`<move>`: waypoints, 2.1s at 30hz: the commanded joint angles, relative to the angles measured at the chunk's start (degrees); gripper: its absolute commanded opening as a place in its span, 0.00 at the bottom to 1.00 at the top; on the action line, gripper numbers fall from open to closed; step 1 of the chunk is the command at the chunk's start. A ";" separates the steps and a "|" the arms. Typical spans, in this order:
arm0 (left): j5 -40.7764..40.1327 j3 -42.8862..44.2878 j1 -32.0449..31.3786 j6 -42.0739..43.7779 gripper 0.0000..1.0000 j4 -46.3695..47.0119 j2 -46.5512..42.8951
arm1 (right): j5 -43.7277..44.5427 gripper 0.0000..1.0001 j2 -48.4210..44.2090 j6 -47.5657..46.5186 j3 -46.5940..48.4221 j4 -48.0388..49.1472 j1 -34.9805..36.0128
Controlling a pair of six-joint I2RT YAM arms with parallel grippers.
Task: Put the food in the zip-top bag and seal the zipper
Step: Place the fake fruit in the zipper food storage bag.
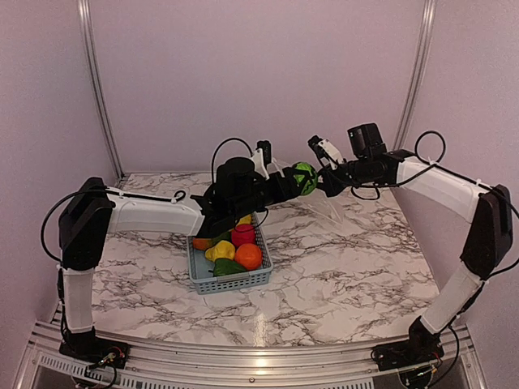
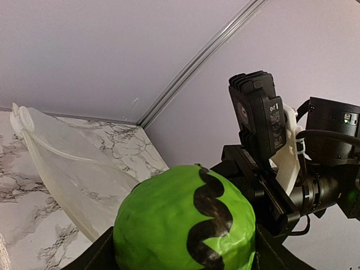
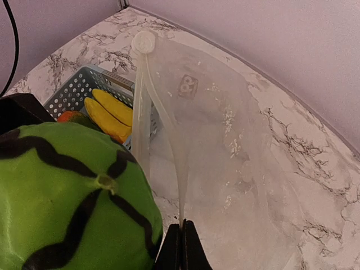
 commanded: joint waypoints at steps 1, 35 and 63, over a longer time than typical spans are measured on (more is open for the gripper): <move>-0.75 3.60 -0.19 -2.02 0.28 5.24 3.37 | -4.39 0.00 -2.15 3.89 2.51 -1.09 -0.57; -13.14 14.89 -0.19 -2.91 0.00 -14.27 10.17 | -13.21 0.00 -6.18 8.95 0.01 2.60 -0.69; -9.18 20.01 -0.28 1.41 0.73 -20.51 8.05 | -17.55 0.00 -5.02 11.50 1.67 3.39 -2.98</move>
